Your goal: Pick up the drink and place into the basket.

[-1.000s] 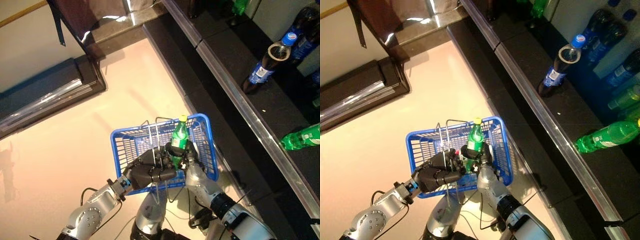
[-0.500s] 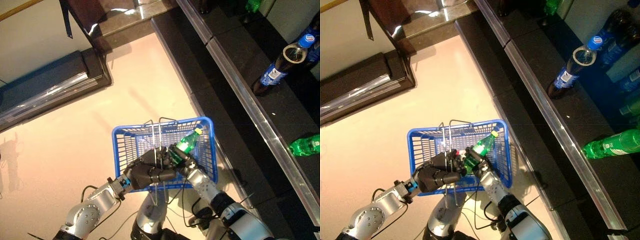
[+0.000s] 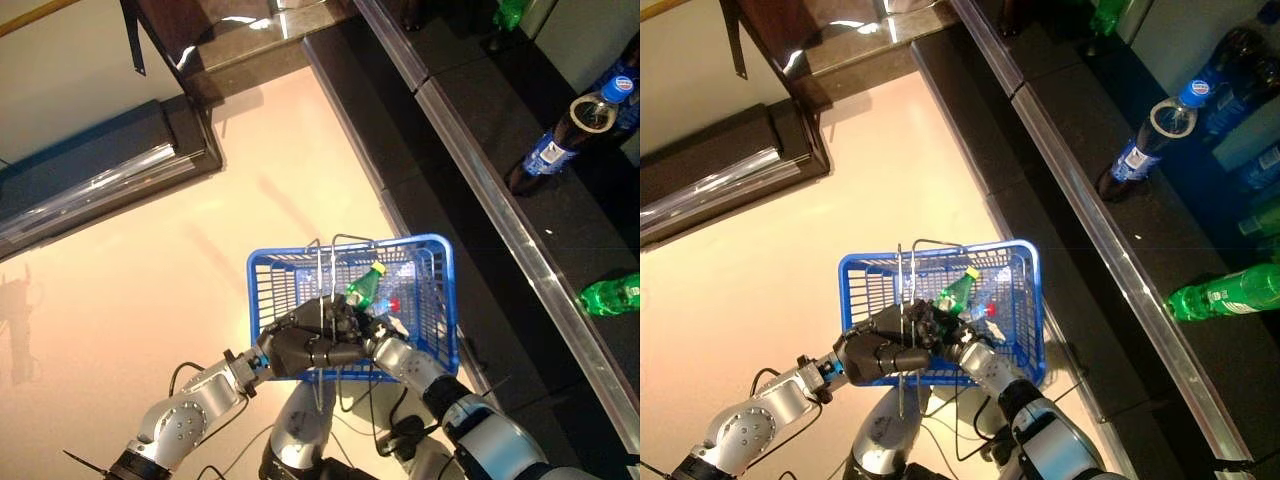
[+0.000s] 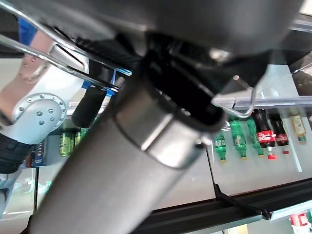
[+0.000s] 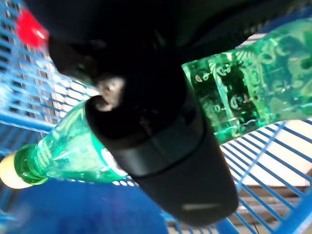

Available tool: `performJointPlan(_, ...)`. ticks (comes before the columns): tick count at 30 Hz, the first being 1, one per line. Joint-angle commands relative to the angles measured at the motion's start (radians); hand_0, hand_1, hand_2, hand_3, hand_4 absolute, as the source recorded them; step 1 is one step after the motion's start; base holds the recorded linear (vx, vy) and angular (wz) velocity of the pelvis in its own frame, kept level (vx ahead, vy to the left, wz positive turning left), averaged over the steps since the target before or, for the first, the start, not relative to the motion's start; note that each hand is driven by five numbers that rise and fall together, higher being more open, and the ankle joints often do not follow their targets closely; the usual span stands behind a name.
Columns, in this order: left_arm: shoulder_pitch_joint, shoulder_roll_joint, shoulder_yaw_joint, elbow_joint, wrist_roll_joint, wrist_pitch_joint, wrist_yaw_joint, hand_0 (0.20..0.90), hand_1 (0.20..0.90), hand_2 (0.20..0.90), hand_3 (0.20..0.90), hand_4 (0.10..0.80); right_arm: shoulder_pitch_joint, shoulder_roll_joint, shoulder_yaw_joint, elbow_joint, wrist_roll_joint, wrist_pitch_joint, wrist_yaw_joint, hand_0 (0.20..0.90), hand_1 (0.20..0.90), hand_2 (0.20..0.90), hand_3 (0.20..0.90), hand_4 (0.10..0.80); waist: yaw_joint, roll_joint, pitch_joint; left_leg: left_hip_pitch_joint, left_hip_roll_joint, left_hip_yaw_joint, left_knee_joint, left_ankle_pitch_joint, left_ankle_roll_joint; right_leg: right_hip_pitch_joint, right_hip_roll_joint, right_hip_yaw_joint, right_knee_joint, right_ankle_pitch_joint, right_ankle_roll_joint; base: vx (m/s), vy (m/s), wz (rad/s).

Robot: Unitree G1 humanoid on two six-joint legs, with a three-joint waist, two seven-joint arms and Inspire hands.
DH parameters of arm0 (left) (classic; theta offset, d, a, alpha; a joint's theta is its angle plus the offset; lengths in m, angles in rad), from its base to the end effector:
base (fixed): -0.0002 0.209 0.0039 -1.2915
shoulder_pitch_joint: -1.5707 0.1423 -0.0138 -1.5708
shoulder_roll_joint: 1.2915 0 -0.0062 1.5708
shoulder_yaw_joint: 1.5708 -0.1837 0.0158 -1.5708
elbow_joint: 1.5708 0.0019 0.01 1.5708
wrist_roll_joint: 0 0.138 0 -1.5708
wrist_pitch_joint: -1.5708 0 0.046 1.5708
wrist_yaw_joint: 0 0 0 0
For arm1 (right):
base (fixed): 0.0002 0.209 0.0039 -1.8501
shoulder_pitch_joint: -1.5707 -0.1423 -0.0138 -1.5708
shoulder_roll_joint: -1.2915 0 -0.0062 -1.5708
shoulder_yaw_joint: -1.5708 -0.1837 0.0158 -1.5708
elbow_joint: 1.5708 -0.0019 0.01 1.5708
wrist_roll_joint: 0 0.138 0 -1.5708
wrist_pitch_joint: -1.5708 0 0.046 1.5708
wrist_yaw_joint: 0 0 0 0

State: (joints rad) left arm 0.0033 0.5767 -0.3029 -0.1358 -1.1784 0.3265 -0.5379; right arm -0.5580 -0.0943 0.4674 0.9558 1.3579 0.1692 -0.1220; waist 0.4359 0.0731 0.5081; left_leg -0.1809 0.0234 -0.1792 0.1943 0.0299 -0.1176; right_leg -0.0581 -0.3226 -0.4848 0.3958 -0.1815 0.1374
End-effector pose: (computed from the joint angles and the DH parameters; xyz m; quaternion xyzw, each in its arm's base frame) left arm 0.1886 0.1823 0.0531 -0.3246 0.1449 -0.4301 0.8299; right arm 0.2661 -0.0950 -0.0093 0.3833 0.3802 0.0155 0.8416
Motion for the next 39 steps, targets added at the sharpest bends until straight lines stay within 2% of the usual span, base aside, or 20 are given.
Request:
performJointPlan(1,-0.146,-0.086,0.027,-0.338,-0.225,-0.137,-0.216,0.3,0.3,0.3,0.2,0.1,-0.133,0.075,-0.032,-0.033,0.066,0.002,0.047,0.462,0.462,0.462,0.389,0.289,-0.009,0.005,-0.063,-0.046,-0.069,0.037,0.053,-0.007,0.088,0.06,0.089,-0.015,-0.103,0.1,-0.094,-0.007,0.026,0.05)
performJointPlan(2,-0.156,-0.085,0.027,-0.339,-0.234,-0.139,-0.21,0.3,0.3,0.3,0.2,0.1,-0.15,0.065,-0.054,-0.001,0.06,0.003,0.042,0.749,0.749,0.749,0.724,0.624,-0.01,0.011,-0.059,-0.056,-0.071,0.039,0.052,0.016,0.095,0.049,0.085,-0.028,-0.103,0.12,-0.103,-0.078,0.069,0.06)
performJointPlan(3,-0.16,-0.085,0.027,-0.341,-0.238,-0.138,-0.205,0.3,0.3,0.3,0.2,0.1,-0.155,0.063,-0.06,0.007,0.058,0.0,0.034,0.9,0.9,0.9,0.9,0.8,-0.01,0.012,-0.057,-0.057,-0.071,0.039,0.052,0.015,0.096,0.046,0.083,-0.029,-0.1,0.121,-0.102,-0.079,0.064,0.05)
performJointPlan(5,-0.17,-0.088,0.025,-0.345,-0.243,-0.136,-0.189,0.3,0.3,0.3,0.2,0.1,-0.17,0.055,-0.075,0.031,0.058,-0.009,0.013,0.9,0.9,0.9,0.9,0.8,-0.01,0.007,-0.055,-0.048,-0.071,0.037,0.054,-0.009,0.092,0.048,0.083,-0.015,-0.091,0.101,-0.092,0.03,-0.01,0.02)
performJointPlan(6,-0.175,-0.089,0.021,-0.349,-0.243,-0.136,-0.183,0.3,0.3,0.3,0.2,0.1,-0.178,0.049,-0.084,0.039,0.066,-0.02,0.01,0.9,0.9,0.9,0.9,0.8,-0.01,0.011,-0.053,-0.058,-0.072,0.039,0.052,0.014,0.098,0.039,0.08,-0.029,-0.094,0.122,-0.101,-0.004,0.015,0.06)
performJointPlan(15,-0.181,-0.105,0.031,-0.349,-0.244,-0.138,-0.153,0.3,0.3,0.3,0.2,0.1,-0.183,0.033,-0.109,0.0,0.082,-0.074,0.019,0.9,0.9,0.9,0.9,0.8,-0.022,0.006,-0.05,-0.051,-0.065,0.05,0.042,0.013,0.102,0.024,0.077,-0.023,-0.084,0.124,-0.098,-0.008,0.005,0.0)
performJointPlan(21,-0.148,-0.13,0.065,-0.321,-0.21,-0.149,-0.131,0.3,0.3,0.3,0.2,0.1,-0.103,0.007,-0.091,-0.195,0.069,-0.148,0.029,0.9,0.9,0.9,0.9,0.8,-0.048,-0.006,-0.045,-0.051,-0.057,0.067,0.038,0.01,0.105,0.009,0.075,-0.014,-0.076,0.125,-0.095,0.0,0.0,0.0)
performJointPlan(28,-0.082,-0.168,0.084,-0.276,-0.219,-0.156,-0.116,0.3,0.3,0.3,0.2,0.1,0.012,-0.02,-0.058,-0.421,0.007,-0.182,0.059,0.9,0.9,0.9,0.9,0.8,-0.08,-0.016,-0.039,-0.048,-0.048,0.086,0.028,0.013,0.109,-0.007,0.076,0.001,-0.074,0.129,-0.091,-0.014,0.004,-0.04)
performJointPlan(31,-0.066,-0.181,0.088,-0.24,-0.182,-0.187,-0.109,0.3,0.3,0.3,0.2,0.1,0.04,-0.022,-0.05,-0.494,-0.038,-0.179,0.07,0.9,0.9,0.9,0.9,0.8,-0.091,-0.023,-0.038,-0.045,-0.043,0.095,0.024,0.014,0.11,-0.011,0.08,0.008,-0.075,0.13,-0.091,-0.015,-0.003,-0.13)
performJointPlan(35,-0.013,-0.205,0.1,-0.123,-0.077,-0.311,-0.052,0.3,0.3,0.3,0.2,0.1,0.144,-0.052,-0.01,-0.692,-0.166,-0.142,0.109,0.9,0.9,0.9,0.9,0.8,-0.123,-0.039,-0.043,-0.036,-0.03,0.12,0.014,0.018,0.109,-0.018,0.088,0.028,-0.08,0.13,-0.089,-0.012,0.016,-0.11)
performJointPlan(36,0.001,-0.202,0.104,-0.087,-0.015,-0.364,-0.033,0.3,0.3,0.3,0.2,0.1,0.178,-0.065,-0.001,-0.743,-0.192,-0.132,0.123,0.9,0.9,0.9,0.9,0.8,-0.133,-0.046,-0.046,-0.032,-0.026,0.126,0.009,0.02,0.109,-0.019,0.092,0.035,-0.083,0.131,-0.088,-0.007,0.005,-0.14)
performJointPlan(39,0.013,-0.195,0.1,-0.04,0.027,-0.421,-0.013,0.3,0.3,0.3,0.2,0.1,0.214,-0.088,0.003,-0.797,-0.213,-0.117,0.139,0.9,0.9,0.9,0.9,0.8,-0.145,-0.055,-0.05,-0.026,-0.019,0.135,0.004,0.022,0.108,-0.018,0.096,0.044,-0.09,0.134,-0.085,-0.005,-0.005,-0.21)
